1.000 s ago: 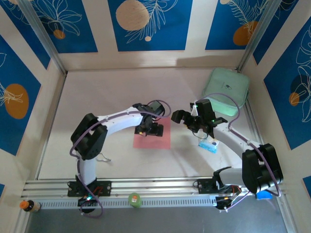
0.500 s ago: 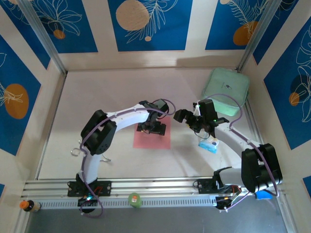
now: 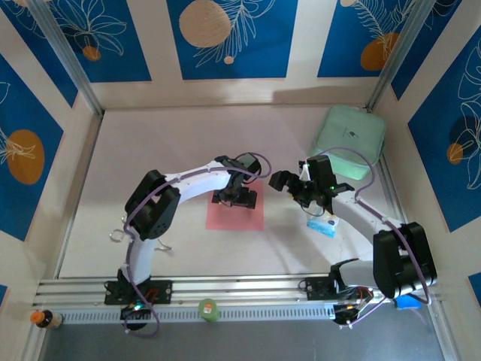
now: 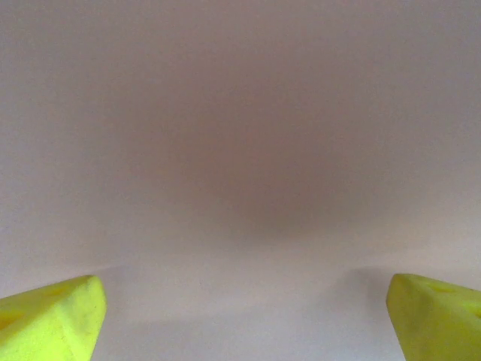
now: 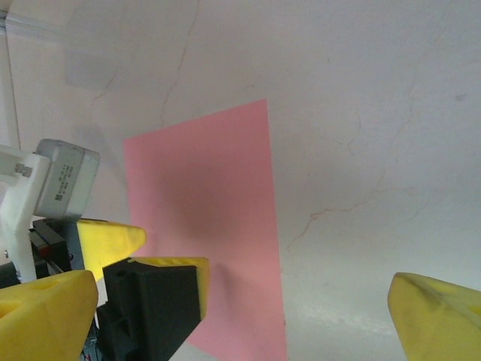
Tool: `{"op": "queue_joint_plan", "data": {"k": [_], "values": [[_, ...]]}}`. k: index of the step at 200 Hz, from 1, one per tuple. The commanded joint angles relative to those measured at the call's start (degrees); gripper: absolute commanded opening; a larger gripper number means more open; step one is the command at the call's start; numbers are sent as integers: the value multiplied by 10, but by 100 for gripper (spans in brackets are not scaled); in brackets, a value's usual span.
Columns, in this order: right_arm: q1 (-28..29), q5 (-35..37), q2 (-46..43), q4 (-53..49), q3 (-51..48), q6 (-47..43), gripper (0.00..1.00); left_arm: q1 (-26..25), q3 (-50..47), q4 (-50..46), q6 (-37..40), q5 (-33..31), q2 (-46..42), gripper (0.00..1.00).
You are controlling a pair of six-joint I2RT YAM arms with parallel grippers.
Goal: Fold a paper plane with a square sheet of paper (pick it up from the middle)
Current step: First fold the square sheet of paper in half at the center of the table.
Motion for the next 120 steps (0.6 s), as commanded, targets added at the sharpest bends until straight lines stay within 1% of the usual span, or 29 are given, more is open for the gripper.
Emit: {"op": "queue_joint_plan", "data": {"k": [1, 43, 120], "values": [[-1, -14, -2, -9, -3, 7, 99, 12, 2, 1, -26, 4, 7, 96], [0, -10, -10, -14, -6, 9, 99, 12, 8, -3, -64, 5, 16, 95], [-1, -11, -3, -11, -8, 8, 99, 12, 23, -7, -71, 5, 31, 96]]}}
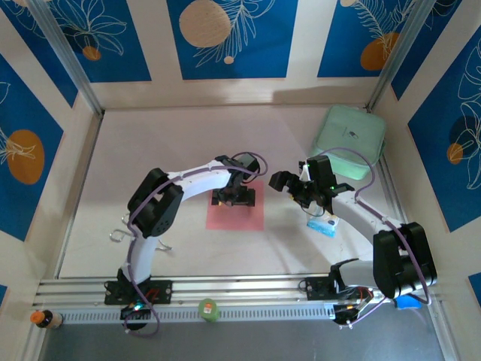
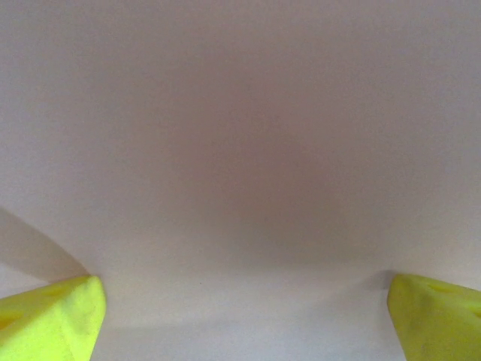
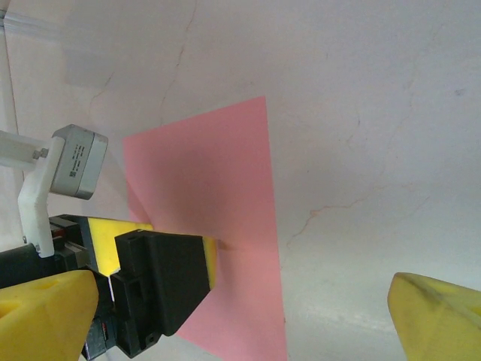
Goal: Fold a paper plane with a square sheet of paper (pick it up from the middle)
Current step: First fold the square sheet of paper in half at the center of the table.
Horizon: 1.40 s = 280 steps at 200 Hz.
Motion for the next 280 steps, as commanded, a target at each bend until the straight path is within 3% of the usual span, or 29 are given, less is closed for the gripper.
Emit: {"op": "queue_joint_plan", "data": {"k": [1, 280], "values": [[-1, -10, -3, -9, -8, 7, 99, 2, 18, -11, -10, 1, 12, 96], [1, -1, 16, -11, 1, 14, 99, -7, -10, 0, -4, 14, 82, 91]]}}
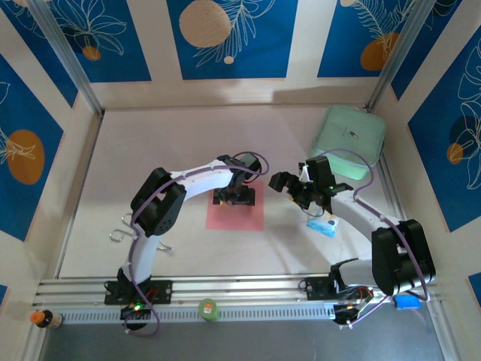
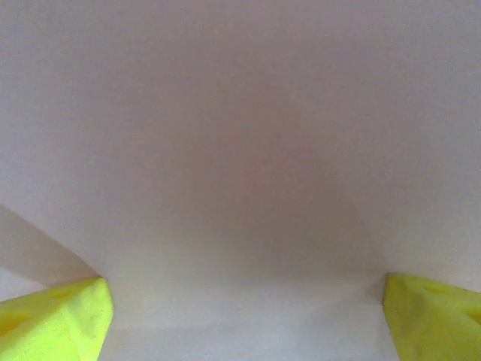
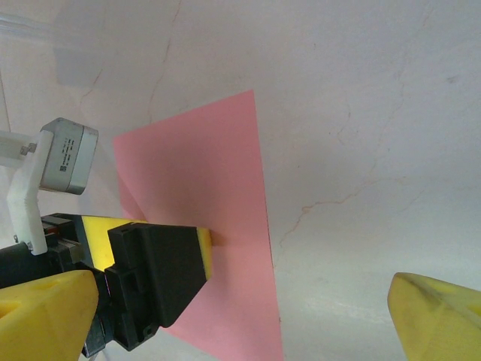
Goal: Fold a paper plane with a square sheet of paper (pick it up from the middle)
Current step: First fold the square sheet of paper in half at the center of the table.
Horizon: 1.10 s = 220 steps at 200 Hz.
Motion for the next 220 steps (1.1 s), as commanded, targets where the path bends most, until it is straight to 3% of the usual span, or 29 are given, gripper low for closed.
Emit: {"op": "queue_joint_plan", "data": {"k": [1, 104, 151, 173, 220], "values": [[1, -1, 5, -11, 3, 6, 99, -4, -25, 7, 1, 25, 63, 91], [2, 4, 3, -13, 2, 7, 99, -5, -36, 13, 4, 13, 44, 88], [4, 26, -11, -21, 3, 13, 99, -8, -47, 45, 23, 12, 1, 77], [8, 38, -28, -23, 2, 12, 99, -9, -81, 93, 28, 2, -50, 63], [21, 162, -51, -84, 17, 72, 99, -7, -118, 134, 36, -3, -108, 46]]}}
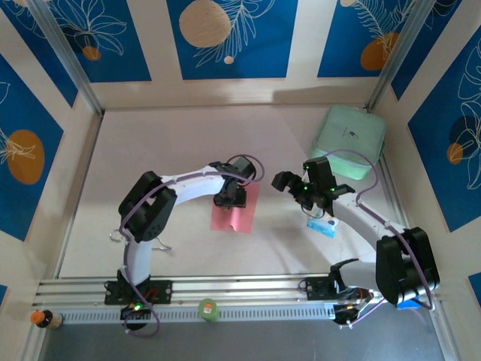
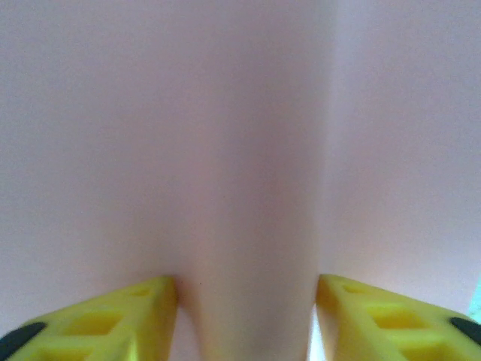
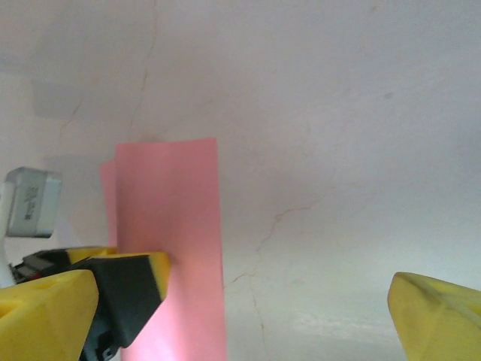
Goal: Fold a paper plane with a square sheet of paper (pick it up from the middle)
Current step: First fold the square sheet of paper in half at the center of the table.
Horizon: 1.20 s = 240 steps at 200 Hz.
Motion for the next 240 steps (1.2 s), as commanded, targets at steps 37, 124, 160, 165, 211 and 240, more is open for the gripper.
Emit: {"op": "queue_joint_plan", "data": {"k": [37, 124, 160, 165, 211, 240], "values": [[5, 92, -33, -45, 9, 47, 99, 0, -48, 78, 12, 25, -72, 34], [-16, 24, -136, 138, -107, 53, 97, 78, -201, 390, -88, 304, -155, 32], [-16, 6, -139, 166, -117, 68, 97, 105, -260, 523, -154, 366, -166, 31], [-17, 4, -137, 167, -116, 68, 97, 106, -262, 524, -152, 365, -167, 31], [-15, -30, -116, 186, -111, 70, 96, 118, -314, 666, -237, 400, -138, 32], [-14, -43, -94, 181, -101, 73, 96, 118, -309, 612, -231, 388, -121, 32]]}}
